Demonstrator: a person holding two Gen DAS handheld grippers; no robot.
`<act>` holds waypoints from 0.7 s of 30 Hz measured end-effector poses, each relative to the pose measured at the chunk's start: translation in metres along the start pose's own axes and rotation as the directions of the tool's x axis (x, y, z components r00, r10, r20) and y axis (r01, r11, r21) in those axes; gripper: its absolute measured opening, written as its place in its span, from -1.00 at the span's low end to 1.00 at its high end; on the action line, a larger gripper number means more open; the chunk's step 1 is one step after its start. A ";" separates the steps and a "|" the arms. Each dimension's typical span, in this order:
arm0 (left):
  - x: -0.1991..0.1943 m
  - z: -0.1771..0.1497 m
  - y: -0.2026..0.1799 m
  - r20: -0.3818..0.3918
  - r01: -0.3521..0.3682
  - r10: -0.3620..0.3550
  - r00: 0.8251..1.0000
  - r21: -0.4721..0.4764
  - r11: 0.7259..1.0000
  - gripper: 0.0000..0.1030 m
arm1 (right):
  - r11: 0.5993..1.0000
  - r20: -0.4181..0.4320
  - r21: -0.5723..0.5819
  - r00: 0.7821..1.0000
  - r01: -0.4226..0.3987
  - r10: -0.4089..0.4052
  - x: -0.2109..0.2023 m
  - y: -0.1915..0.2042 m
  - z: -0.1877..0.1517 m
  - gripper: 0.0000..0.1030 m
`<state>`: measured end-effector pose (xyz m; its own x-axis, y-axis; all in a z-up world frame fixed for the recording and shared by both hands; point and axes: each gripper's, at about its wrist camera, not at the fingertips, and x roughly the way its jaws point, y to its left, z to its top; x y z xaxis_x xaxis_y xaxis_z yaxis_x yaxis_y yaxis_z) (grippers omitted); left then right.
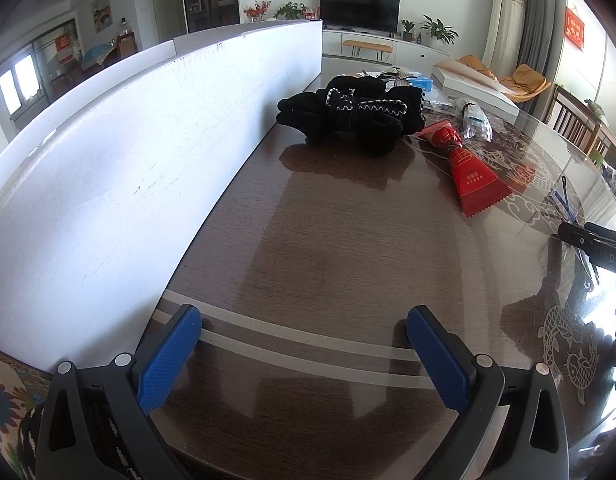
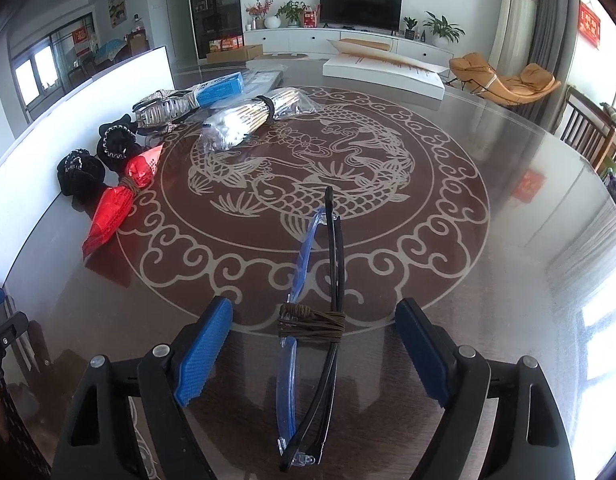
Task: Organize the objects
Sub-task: 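Lift the eyeglasses off the table and hold them with the right tool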
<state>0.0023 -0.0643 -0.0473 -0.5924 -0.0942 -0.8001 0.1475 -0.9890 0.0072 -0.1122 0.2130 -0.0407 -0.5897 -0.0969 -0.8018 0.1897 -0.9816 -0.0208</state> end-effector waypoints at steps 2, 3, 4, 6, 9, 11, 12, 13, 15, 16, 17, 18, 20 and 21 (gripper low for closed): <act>0.000 0.000 0.000 0.000 0.000 0.000 1.000 0.000 1.000 1.00 | 1.000 -0.001 0.002 1.000 -0.001 0.001 0.000 -0.001 0.000 0.69; 0.000 0.000 0.000 0.000 0.000 0.000 1.000 0.000 1.000 1.00 | 1.000 -0.001 0.003 1.000 -0.003 0.003 0.000 -0.001 0.000 0.69; 0.000 0.000 0.000 0.000 0.000 0.000 1.000 0.000 1.000 1.00 | 1.000 -0.001 0.002 1.000 -0.002 0.002 0.000 -0.001 0.000 0.69; 0.000 0.000 0.000 0.000 0.000 0.000 1.000 0.000 1.000 1.00 | 1.000 -0.001 0.002 1.000 -0.002 0.002 0.000 -0.001 0.000 0.69; 0.000 0.000 0.000 0.001 0.000 0.000 1.000 0.000 1.000 1.00 | 1.000 -0.001 0.002 1.000 -0.002 0.002 0.000 -0.001 0.000 0.70; 0.000 0.000 -0.001 0.003 -0.001 0.001 1.000 -0.001 1.000 1.00 | 1.000 -0.001 0.002 1.000 -0.003 0.003 0.000 -0.001 0.000 0.70; -0.001 0.000 -0.001 0.005 -0.002 0.002 1.000 -0.002 1.000 1.00 | 1.000 -0.003 0.001 1.000 -0.006 0.006 0.001 -0.001 0.000 0.72; -0.001 0.001 -0.002 0.006 -0.003 0.003 1.000 -0.002 1.000 1.00 | 1.000 -0.004 -0.003 1.000 -0.008 0.008 0.001 0.000 0.000 0.75; -0.001 0.001 -0.003 0.009 -0.003 0.003 1.000 -0.002 1.000 1.00 | 1.000 -0.005 -0.006 1.000 -0.009 0.009 0.001 0.001 0.000 0.75; 0.000 0.001 -0.003 0.010 -0.003 0.003 1.000 -0.003 1.000 1.00 | 1.000 -0.005 -0.006 1.000 -0.011 0.011 0.001 0.001 0.000 0.76; 0.000 0.001 -0.003 0.011 -0.004 0.004 1.000 -0.003 1.000 1.00 | 1.000 -0.005 -0.006 1.000 -0.011 0.011 0.001 0.001 0.000 0.76; 0.000 0.001 -0.003 0.012 -0.004 0.004 1.000 -0.004 1.000 1.00 | 1.000 -0.005 -0.005 1.000 -0.011 0.011 0.001 0.001 0.000 0.76; 0.000 0.001 -0.004 0.013 -0.004 0.004 1.000 -0.005 1.000 1.00 | 1.000 -0.005 -0.006 1.000 -0.011 0.011 0.001 0.001 0.000 0.76; 0.000 0.001 -0.004 0.013 -0.004 0.004 1.000 -0.004 1.000 1.00 | 1.000 -0.005 -0.006 1.000 -0.011 0.011 0.001 0.001 0.000 0.76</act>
